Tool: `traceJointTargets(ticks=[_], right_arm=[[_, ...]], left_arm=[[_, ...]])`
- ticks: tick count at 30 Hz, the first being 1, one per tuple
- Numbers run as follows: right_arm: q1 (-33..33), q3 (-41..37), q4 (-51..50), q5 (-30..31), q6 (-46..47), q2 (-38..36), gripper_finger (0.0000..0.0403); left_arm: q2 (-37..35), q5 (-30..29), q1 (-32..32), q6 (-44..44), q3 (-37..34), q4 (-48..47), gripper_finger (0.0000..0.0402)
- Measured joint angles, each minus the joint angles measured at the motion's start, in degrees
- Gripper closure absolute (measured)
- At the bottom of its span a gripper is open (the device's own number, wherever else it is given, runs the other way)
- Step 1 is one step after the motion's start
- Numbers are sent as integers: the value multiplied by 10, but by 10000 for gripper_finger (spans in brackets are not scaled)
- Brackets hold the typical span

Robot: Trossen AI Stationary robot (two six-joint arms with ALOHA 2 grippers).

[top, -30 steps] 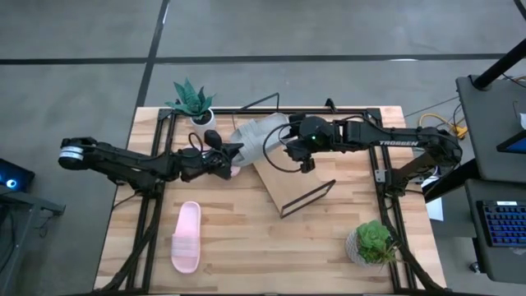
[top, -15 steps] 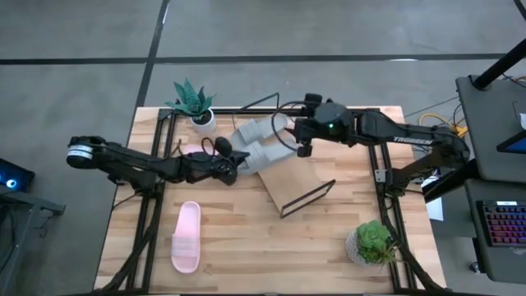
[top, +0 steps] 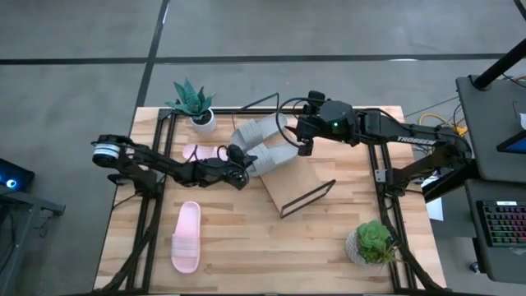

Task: Pick and place slides into the shelf
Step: Put the gray slide on the shelf

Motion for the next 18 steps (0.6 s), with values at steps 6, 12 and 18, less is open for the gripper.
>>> traceJointTargets(ticks=[6,12,18], right_arm=[[0,0,0,0,5,0,223],[0,0,0,0,4,0,222],[0,-1,-1,-6,4,0,225]], left_arm=[[37,-45,1,31,0,62,401],[64,-70,0,31,8,63,401],[100,-113,0,26,31,65,401]])
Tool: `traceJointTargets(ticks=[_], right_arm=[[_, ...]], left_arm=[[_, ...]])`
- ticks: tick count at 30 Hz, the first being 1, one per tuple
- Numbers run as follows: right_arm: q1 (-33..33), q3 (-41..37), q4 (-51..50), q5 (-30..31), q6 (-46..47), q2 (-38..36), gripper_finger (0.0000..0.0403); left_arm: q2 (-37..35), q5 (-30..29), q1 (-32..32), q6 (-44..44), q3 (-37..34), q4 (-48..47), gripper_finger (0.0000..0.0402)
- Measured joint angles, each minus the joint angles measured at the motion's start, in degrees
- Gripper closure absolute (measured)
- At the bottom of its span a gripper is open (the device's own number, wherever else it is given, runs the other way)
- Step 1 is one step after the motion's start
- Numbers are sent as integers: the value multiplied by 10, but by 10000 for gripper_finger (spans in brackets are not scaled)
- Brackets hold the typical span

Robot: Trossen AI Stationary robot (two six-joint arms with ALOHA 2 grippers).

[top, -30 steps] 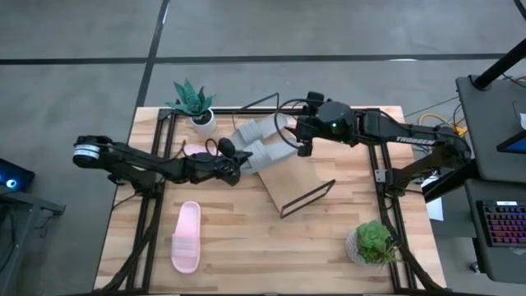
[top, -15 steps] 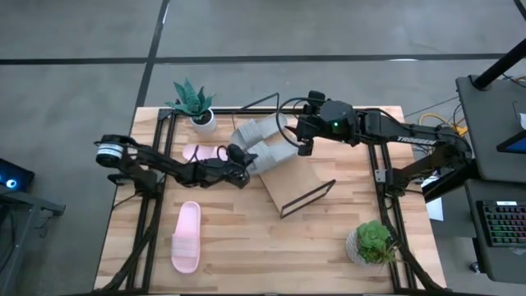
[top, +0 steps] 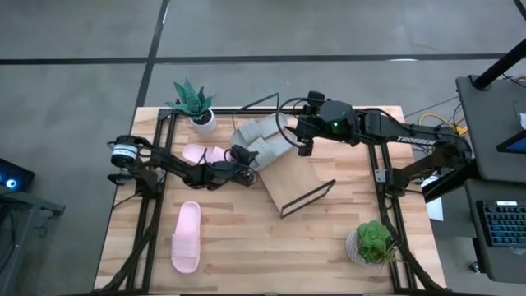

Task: Pick and place slides into the shelf
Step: Put the gray slide on the shelf

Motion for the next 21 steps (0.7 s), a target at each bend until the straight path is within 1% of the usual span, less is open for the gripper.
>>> traceJointTargets(ticks=[3,10,13,17,21], right_arm=[[0,0,-1,-14,0,0,227],[0,-1,-11,-22,0,0,229],[0,-2,-16,-22,1,1,229],[0,-2,-19,-22,3,1,227],[0,-2,-20,-22,5,1,228]], left_arm=[[24,-33,0,0,20,0,401],[61,-47,0,-2,42,-2,401],[62,-47,0,-29,40,-5,399],[55,-49,0,-46,39,-8,380],[48,-48,1,-47,40,-8,345]])
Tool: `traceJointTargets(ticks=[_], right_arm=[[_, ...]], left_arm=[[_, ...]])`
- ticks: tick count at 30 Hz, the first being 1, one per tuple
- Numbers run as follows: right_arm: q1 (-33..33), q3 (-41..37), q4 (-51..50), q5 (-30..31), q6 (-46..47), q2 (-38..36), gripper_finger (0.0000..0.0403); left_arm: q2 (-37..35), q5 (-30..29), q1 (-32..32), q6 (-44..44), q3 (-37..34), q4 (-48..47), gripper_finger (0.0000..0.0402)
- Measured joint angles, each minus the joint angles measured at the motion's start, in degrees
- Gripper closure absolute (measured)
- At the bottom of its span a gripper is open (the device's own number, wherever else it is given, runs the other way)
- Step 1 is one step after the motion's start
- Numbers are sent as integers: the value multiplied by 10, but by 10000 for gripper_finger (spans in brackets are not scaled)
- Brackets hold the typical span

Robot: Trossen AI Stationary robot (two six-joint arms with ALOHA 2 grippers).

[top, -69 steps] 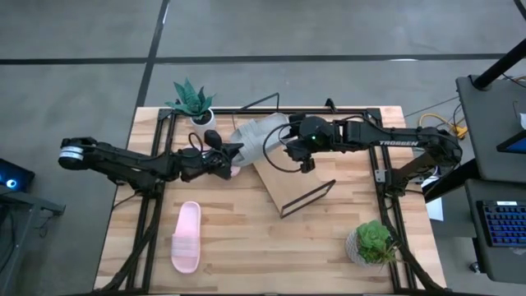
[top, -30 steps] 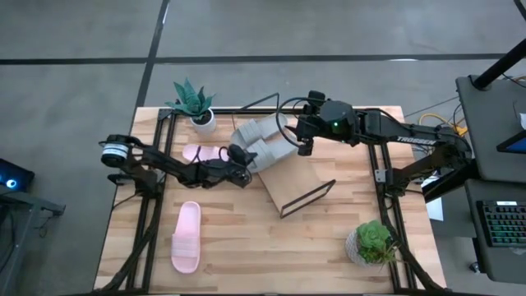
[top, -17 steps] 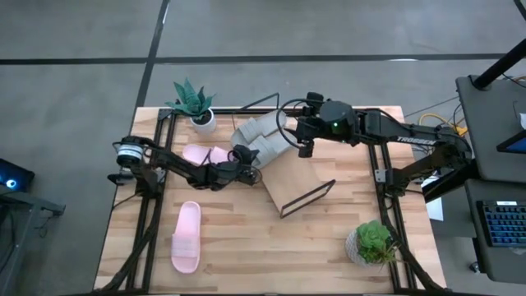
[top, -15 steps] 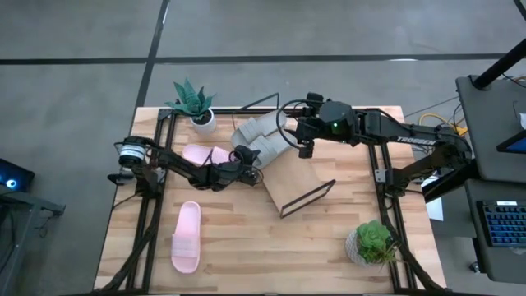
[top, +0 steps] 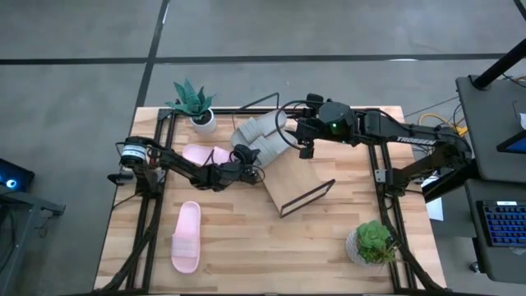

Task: Pick and place slides into the shelf
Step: Put the gray slide on the shelf

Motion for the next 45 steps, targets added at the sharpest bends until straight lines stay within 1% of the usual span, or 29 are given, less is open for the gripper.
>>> traceJointTargets(ticks=[12,14,17,23,26,31,40,45], right_arm=[[0,-7,0,0,0,0,232],[0,-7,0,0,0,0,231],[0,-8,0,0,0,0,229],[0,-8,0,0,0,0,233],[0,-8,0,0,0,0,234],[0,-8,0,0,0,0,234],[0,-9,-5,0,0,0,234],[0,-9,-13,0,0,0,234]], left_arm=[[0,1,6,-1,-1,-11,199],[-1,1,6,-9,-1,-11,178],[-7,2,6,-31,-1,-14,158],[-27,13,6,-30,0,-19,150],[-44,26,4,-40,0,-52,149],[-81,60,4,-96,0,-129,149],[-121,67,6,-106,1,-134,149],[-111,66,8,-105,1,-135,149]])
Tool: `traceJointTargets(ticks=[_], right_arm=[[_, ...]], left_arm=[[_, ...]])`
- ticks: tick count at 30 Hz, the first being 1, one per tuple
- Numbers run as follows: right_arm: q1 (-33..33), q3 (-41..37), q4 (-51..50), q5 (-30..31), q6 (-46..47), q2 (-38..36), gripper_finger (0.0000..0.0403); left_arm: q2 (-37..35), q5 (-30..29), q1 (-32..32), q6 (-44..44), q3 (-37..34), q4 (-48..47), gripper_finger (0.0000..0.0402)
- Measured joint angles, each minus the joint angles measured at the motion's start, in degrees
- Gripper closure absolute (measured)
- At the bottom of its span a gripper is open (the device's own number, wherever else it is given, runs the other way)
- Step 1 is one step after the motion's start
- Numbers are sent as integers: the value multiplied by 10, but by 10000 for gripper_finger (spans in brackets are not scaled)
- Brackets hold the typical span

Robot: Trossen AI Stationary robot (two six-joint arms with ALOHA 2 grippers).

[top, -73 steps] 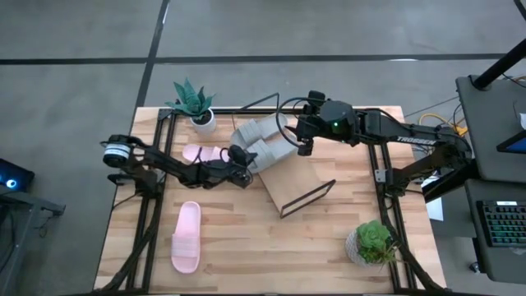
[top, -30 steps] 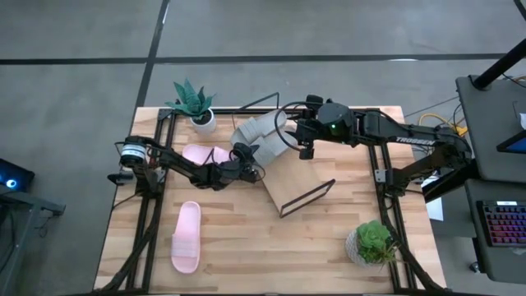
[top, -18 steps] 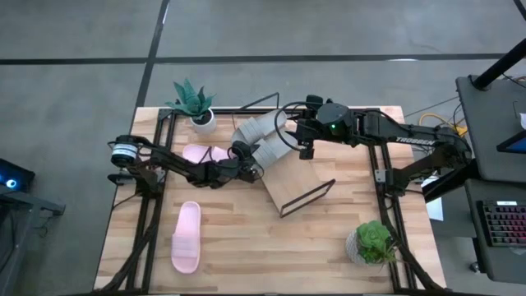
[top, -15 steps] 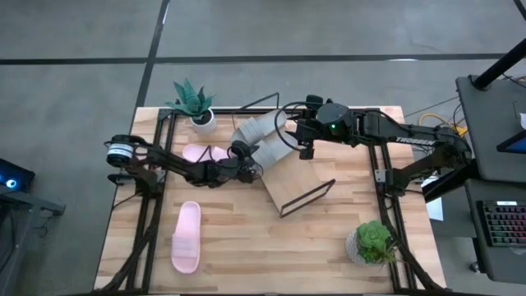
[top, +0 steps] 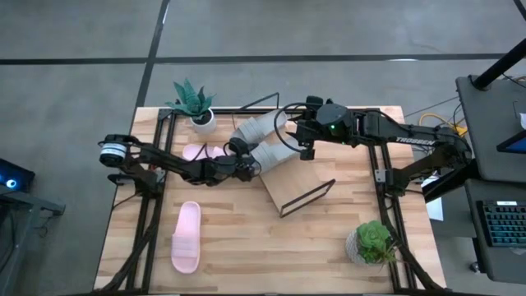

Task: Pick and place slides into the shelf
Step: Put the gray slide on the shelf

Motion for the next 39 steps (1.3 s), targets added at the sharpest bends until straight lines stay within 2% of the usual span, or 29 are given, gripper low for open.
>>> traceJointTargets(ticks=[11,17,29,39], right_arm=[[0,-7,-1,0,0,0,234],[0,-8,-1,0,0,0,234],[0,-11,-2,0,0,0,234],[0,-12,-8,0,2,0,234]], left_arm=[[37,-9,18,-25,3,-1,156],[28,-4,18,-28,19,-63,157],[25,7,18,-27,23,-97,157],[-13,12,16,-30,22,-133,157]])
